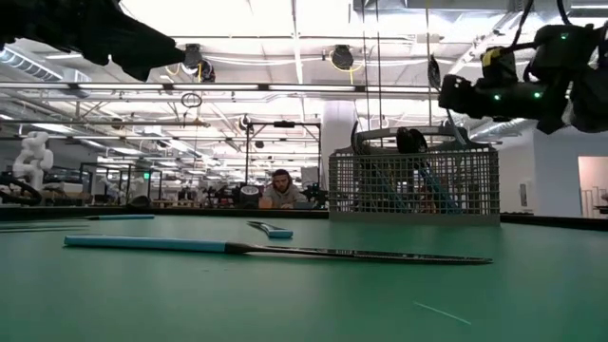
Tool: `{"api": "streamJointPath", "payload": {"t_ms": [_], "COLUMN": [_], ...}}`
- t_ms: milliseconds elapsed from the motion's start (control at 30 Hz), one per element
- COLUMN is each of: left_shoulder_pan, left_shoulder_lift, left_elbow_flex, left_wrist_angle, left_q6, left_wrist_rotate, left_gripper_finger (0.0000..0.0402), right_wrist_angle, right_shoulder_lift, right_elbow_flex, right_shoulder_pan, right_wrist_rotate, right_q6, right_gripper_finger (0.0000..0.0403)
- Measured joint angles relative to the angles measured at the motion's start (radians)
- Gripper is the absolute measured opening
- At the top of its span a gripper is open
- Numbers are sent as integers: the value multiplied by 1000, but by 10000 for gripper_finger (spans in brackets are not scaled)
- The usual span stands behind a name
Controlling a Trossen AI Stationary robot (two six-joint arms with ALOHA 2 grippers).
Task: Sort silverware
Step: Put the blue spoon into the silverware basket
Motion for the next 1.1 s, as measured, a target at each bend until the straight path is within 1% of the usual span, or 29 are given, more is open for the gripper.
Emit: {"api": "streamJointPath", "payload": {"t_ms": [133, 267, 333, 467, 667, 1100], "left_shoulder_pan": [0, 0, 0, 0, 0, 0], "left_shoulder_lift": [0, 0, 0, 0, 0, 0], "left_elbow_flex": [0, 0, 0, 0, 0, 0], "left_wrist_angle": [15, 14, 14, 14, 11, 11], "left_q6": [0, 0, 0, 0, 0, 0], "left_wrist_rotate": [0, 0, 0, 0, 0, 0], "left_gripper_finger": [143, 143, 143, 143, 143, 143], "right_wrist_angle": [-58, -142, -128, -31, -23, 1], "right_shoulder_lift": [10, 62, 103, 170, 230, 244], "right_elbow_flex": [61, 115, 128, 135, 135, 135], "right_shoulder_pan": [0, 0, 0, 0, 0, 0], "right_wrist_rotate": [-2, -2, 0, 3, 3, 3], "right_q6": [8, 11, 11, 19, 45, 49], "right_gripper_finger": [0, 0, 0, 0, 6, 8]}}
